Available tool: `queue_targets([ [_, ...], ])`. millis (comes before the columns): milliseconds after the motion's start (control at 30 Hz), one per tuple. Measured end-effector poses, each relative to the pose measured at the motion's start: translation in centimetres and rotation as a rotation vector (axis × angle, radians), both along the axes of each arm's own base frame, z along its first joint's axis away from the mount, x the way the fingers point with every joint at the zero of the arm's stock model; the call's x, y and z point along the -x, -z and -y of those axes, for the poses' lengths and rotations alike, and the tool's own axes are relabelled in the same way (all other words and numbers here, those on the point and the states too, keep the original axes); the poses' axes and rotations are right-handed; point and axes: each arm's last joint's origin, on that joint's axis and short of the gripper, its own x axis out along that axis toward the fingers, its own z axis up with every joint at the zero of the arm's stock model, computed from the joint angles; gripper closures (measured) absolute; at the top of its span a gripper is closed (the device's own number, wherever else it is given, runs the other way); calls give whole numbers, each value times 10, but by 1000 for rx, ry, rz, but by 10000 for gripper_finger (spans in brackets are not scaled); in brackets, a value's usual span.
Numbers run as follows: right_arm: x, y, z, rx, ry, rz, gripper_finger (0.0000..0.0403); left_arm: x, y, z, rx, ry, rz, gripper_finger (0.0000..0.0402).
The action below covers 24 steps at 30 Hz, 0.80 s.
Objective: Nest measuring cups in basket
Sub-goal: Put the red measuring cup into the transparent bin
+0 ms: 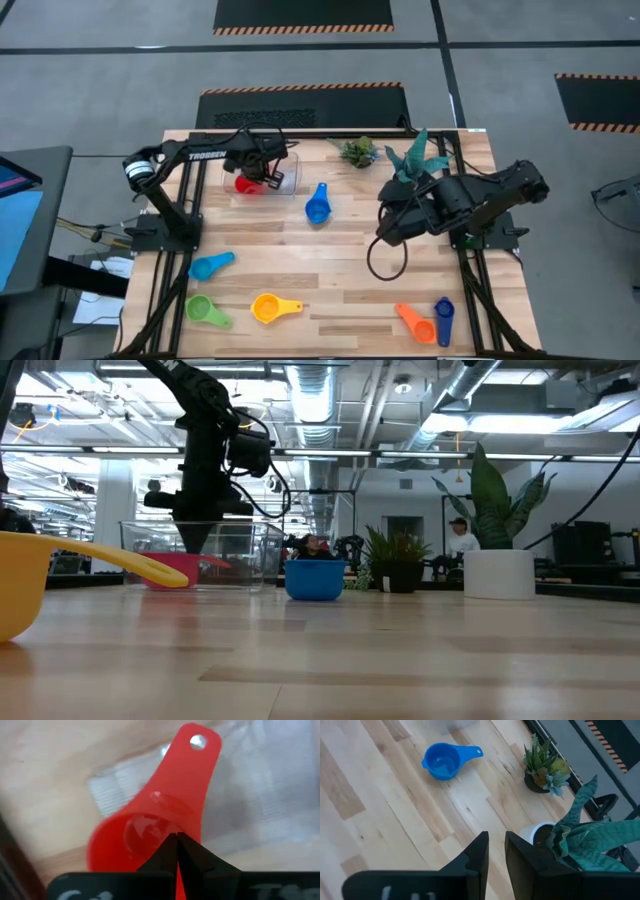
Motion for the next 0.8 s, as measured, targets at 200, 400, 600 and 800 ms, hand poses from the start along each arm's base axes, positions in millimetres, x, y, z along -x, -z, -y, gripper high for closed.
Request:
queue_targets([
  [200, 14, -11, 2, -11, -11, 45, 317, -4, 0, 6, 63, 53, 40, 402],
  [400, 18, -15, 3, 34, 3, 81, 317, -8, 0, 7, 33, 51, 58, 401],
  [600, 15, -13, 4, 52, 5, 75, 317, -12, 0, 6, 48, 75, 107, 402],
  [800, 14, -13, 4, 53, 9, 74, 317, -13, -2, 8, 50, 105, 105, 402],
])
